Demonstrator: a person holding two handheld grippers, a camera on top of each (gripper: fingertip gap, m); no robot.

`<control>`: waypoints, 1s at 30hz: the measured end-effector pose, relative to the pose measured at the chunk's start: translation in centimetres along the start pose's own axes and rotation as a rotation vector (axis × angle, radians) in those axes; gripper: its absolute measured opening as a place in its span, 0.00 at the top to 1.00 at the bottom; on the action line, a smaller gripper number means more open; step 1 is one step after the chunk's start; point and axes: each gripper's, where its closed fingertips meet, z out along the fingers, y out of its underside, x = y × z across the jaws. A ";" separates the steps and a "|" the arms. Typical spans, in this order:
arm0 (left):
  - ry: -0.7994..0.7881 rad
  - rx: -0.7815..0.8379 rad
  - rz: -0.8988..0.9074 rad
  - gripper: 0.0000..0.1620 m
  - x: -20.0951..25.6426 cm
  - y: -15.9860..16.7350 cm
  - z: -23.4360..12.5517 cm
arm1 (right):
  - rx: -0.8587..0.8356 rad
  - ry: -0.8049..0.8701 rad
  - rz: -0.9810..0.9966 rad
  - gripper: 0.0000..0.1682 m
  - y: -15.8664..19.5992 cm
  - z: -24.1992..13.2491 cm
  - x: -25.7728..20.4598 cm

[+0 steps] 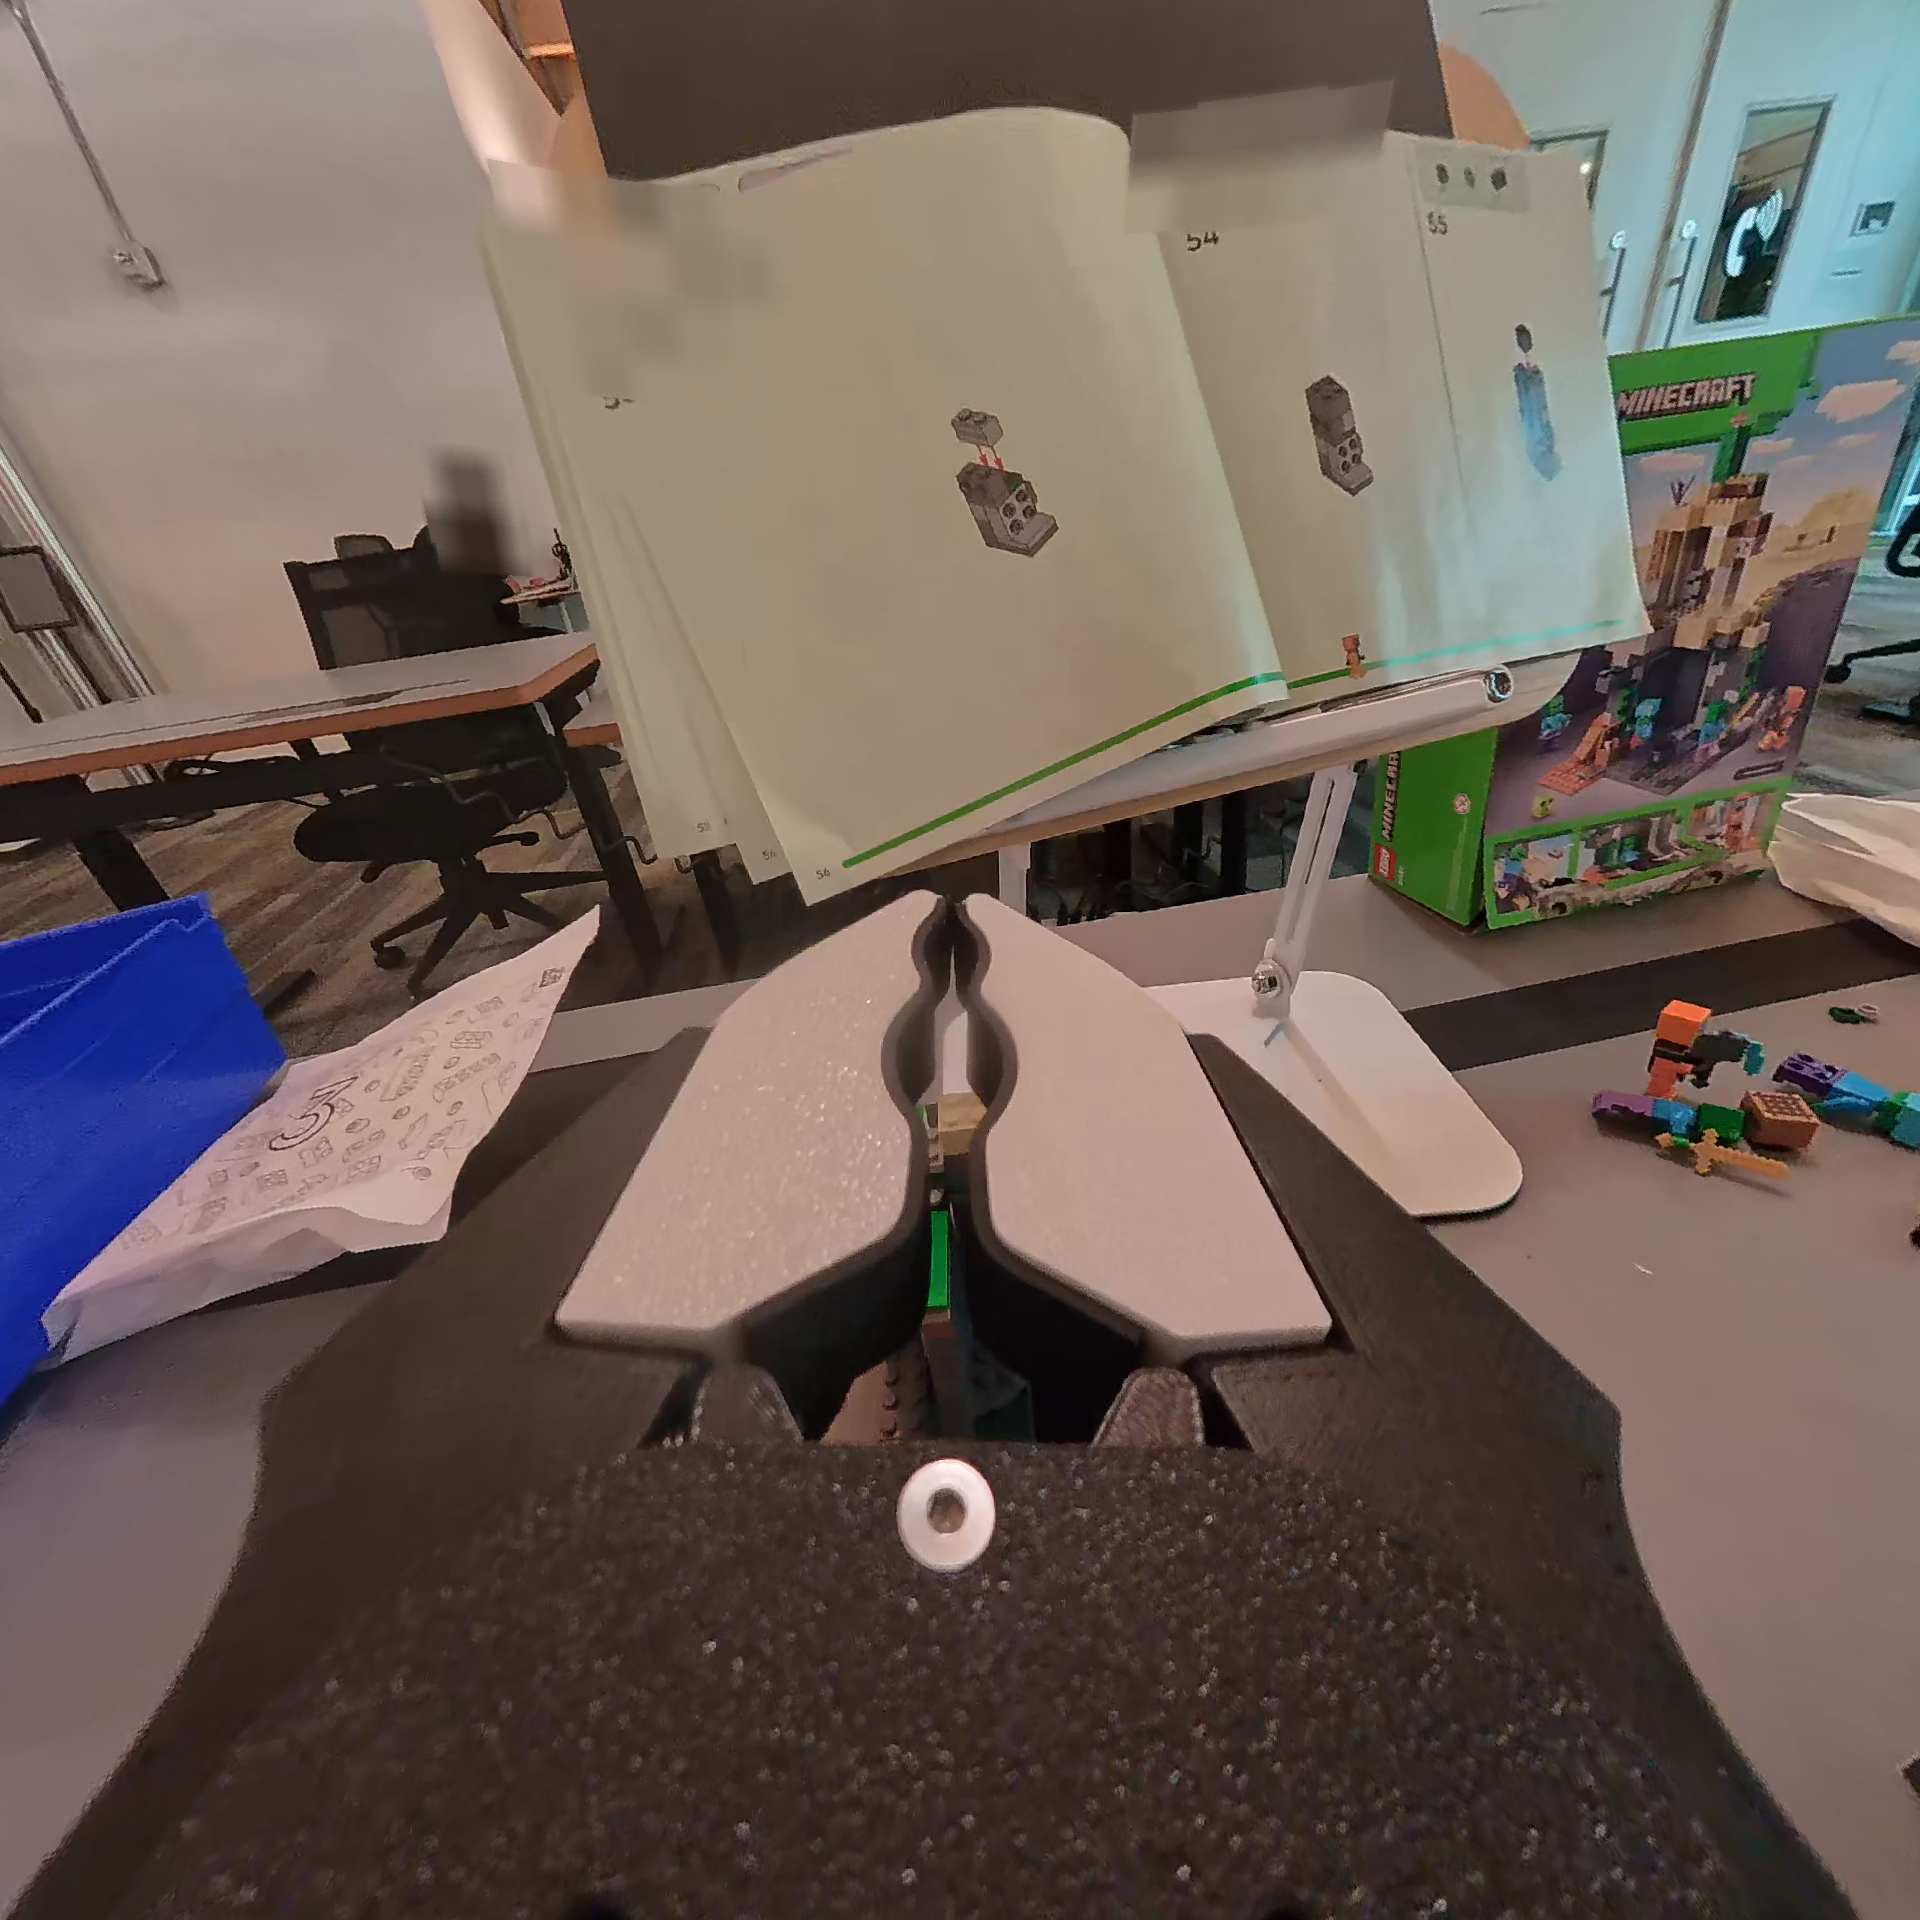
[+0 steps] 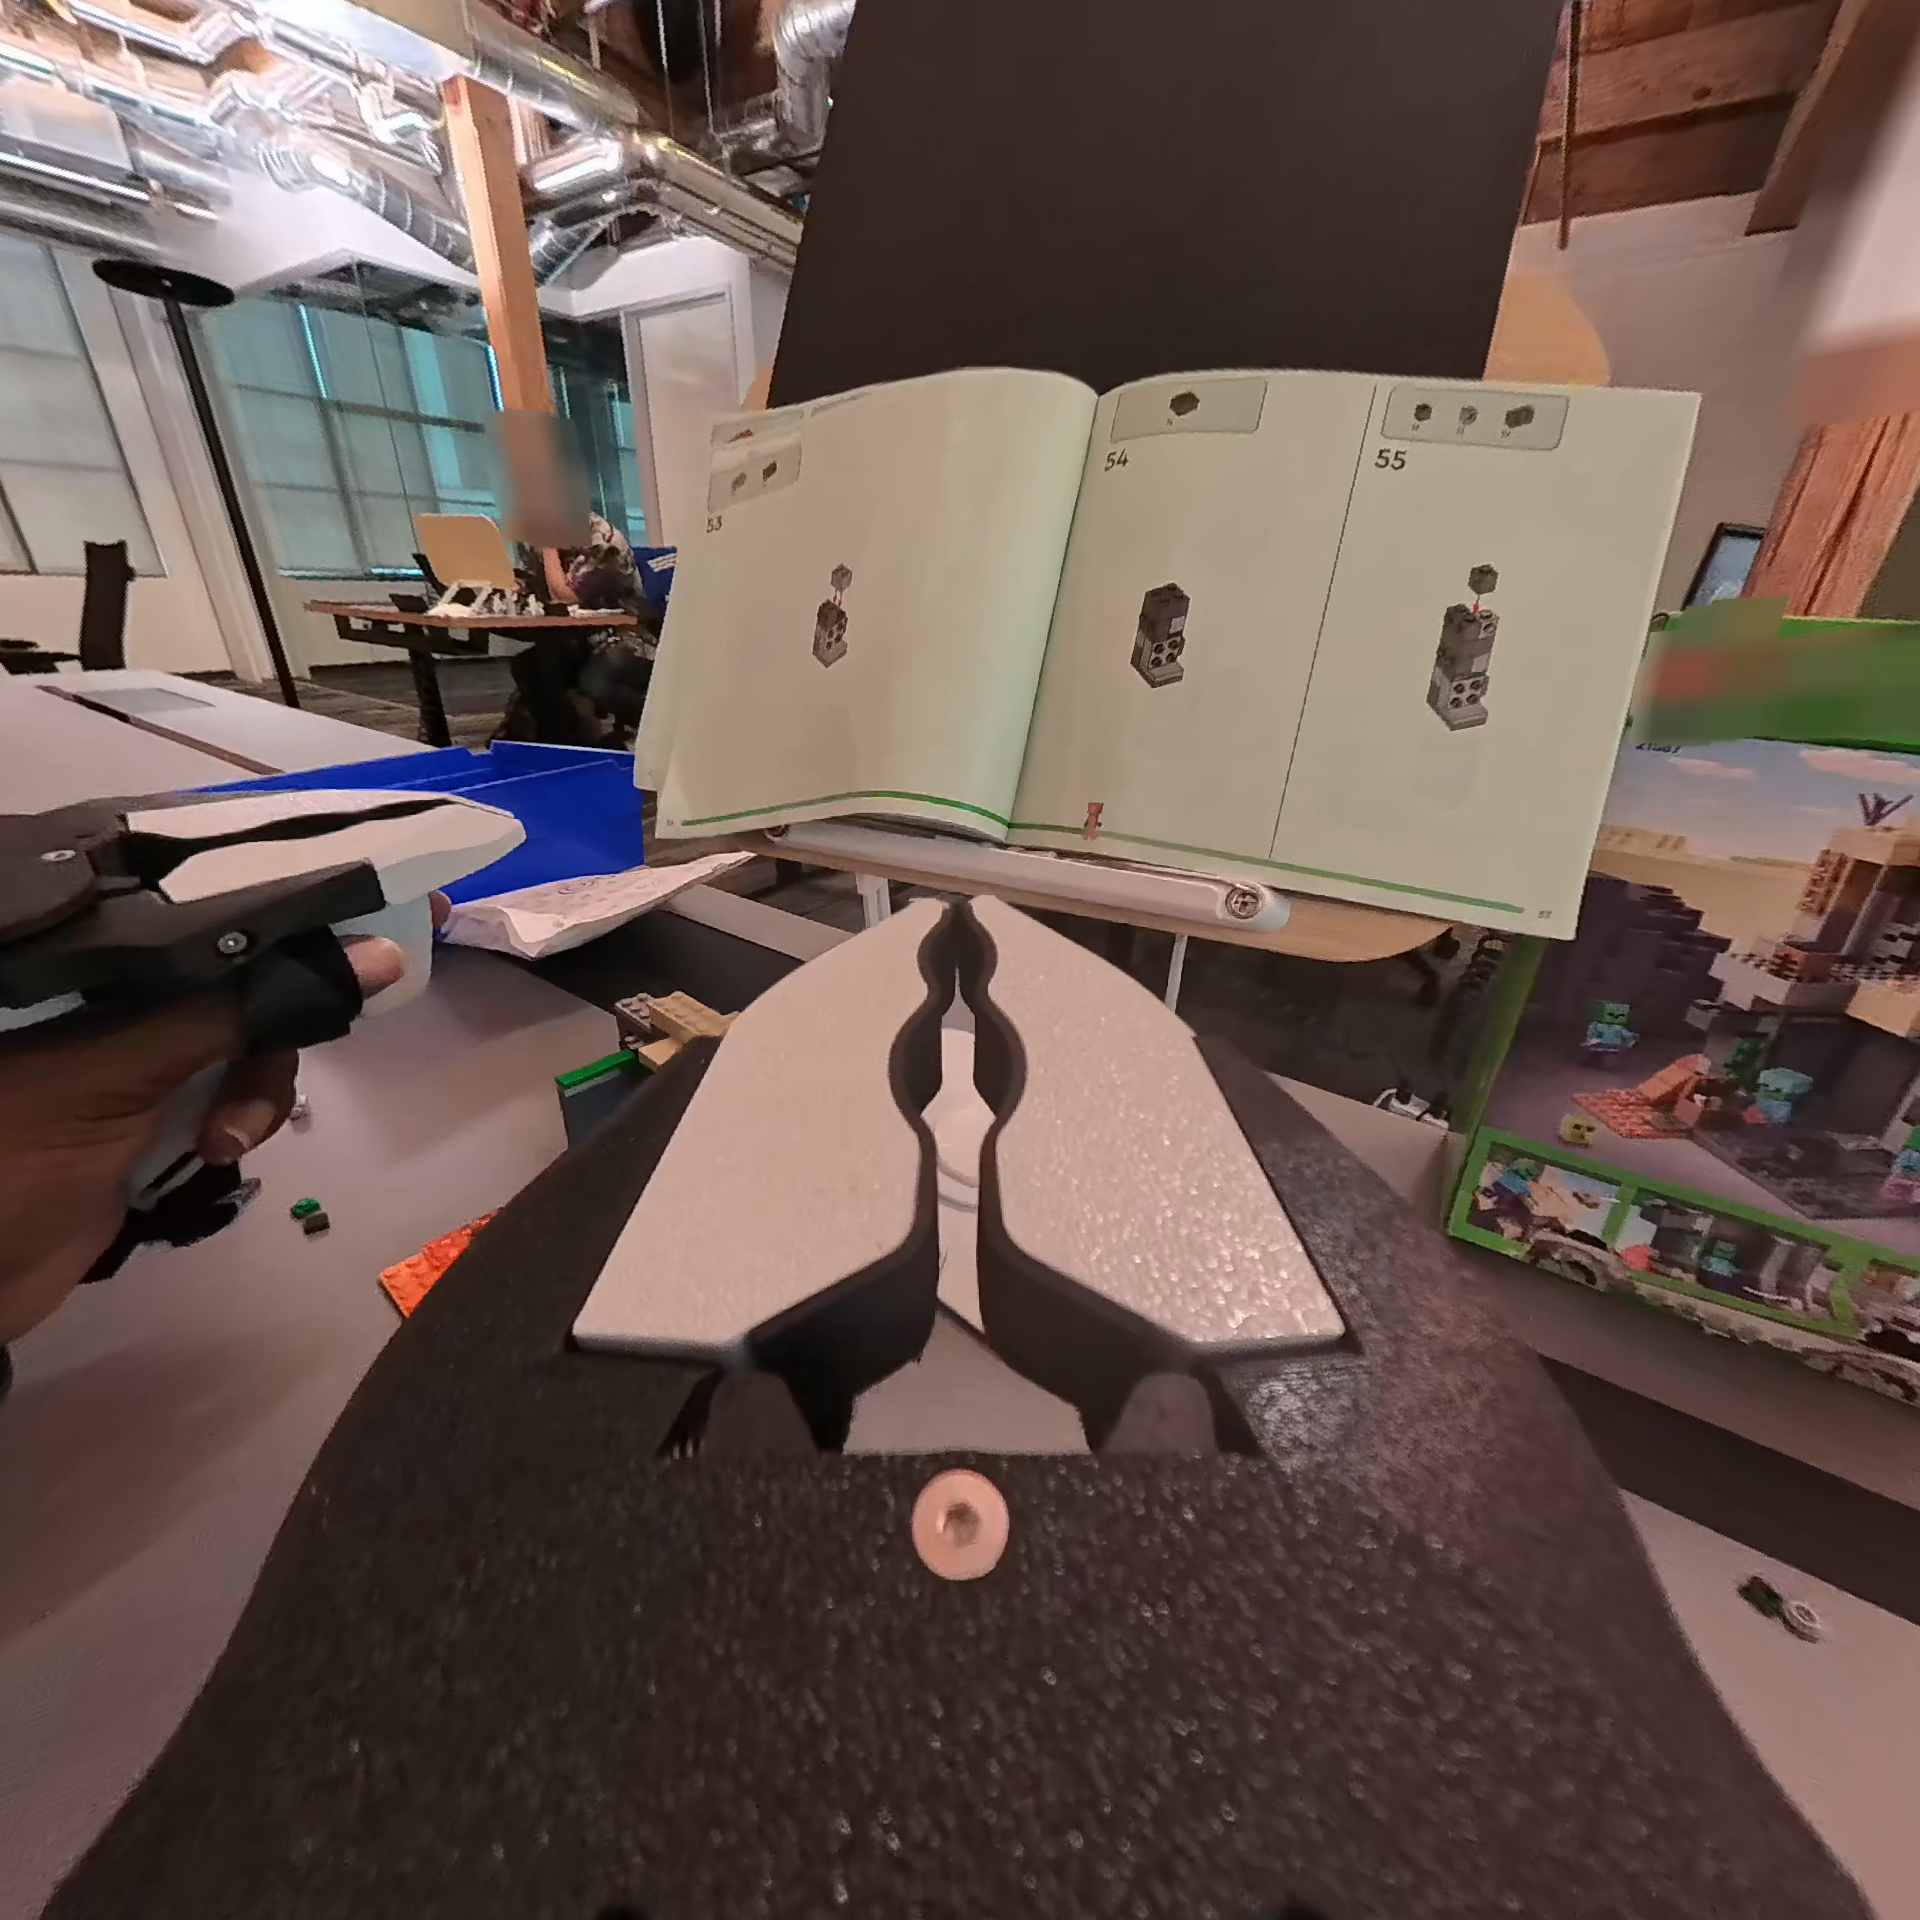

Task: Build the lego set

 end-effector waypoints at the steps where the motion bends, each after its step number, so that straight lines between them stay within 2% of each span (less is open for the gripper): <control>1: -0.001 0.004 -0.001 1.00 0.0 -0.2 -0.1 | 0.006 0.000 0.001 1.00 -0.3 -0.1 0.0; 8: -0.003 0.021 -0.010 1.00 -0.4 -1.1 -0.6 | 0.028 -0.004 -0.010 1.00 -1.8 -0.7 0.0; 20: 0.006 0.009 -0.005 1.00 0.0 -1.5 -0.5 | -0.009 -0.025 -0.025 1.00 -0.6 -0.2 -0.5; 26: -0.033 0.018 0.058 1.00 -0.1 -3.2 0.1 | -0.013 -0.026 -0.011 1.00 -0.6 -0.1 -0.3; 30: -0.066 0.046 0.050 1.00 -1.4 -6.0 1.9 | -0.013 -0.029 -0.010 1.00 -0.8 -0.2 -0.2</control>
